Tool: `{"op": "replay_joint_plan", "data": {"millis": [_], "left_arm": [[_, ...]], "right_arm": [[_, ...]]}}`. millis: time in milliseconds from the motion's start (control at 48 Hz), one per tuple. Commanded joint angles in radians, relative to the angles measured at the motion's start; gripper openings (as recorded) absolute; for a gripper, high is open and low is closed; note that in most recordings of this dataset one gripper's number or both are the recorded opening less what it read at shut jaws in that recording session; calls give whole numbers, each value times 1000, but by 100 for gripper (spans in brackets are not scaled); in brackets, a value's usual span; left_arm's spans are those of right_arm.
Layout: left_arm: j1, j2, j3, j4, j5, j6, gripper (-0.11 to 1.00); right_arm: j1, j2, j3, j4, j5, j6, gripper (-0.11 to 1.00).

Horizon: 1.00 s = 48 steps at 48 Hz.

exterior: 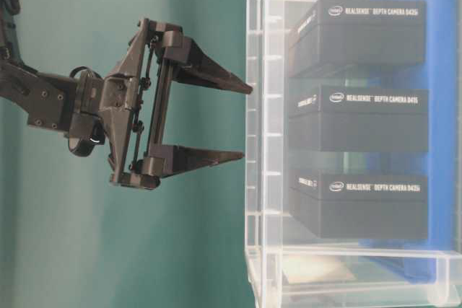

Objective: Take out the box from the case.
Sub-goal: 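Move the open right gripper over the middle black box, then lower the right gripper around the middle black box and close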

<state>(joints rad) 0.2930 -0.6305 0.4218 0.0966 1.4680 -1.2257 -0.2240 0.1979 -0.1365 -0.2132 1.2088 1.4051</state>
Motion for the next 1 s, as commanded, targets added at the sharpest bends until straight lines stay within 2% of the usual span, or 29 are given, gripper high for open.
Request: {"op": "replay_joint_plan", "data": {"millis": [0, 980], "left_arm": [[3, 0, -11, 3, -5, 2, 92], [3, 0, -11, 3, -5, 0, 92]], "right_arm": [[2, -14, -26, -2, 2, -2, 95], [2, 5, -18, -6, -2, -5, 95]]}}
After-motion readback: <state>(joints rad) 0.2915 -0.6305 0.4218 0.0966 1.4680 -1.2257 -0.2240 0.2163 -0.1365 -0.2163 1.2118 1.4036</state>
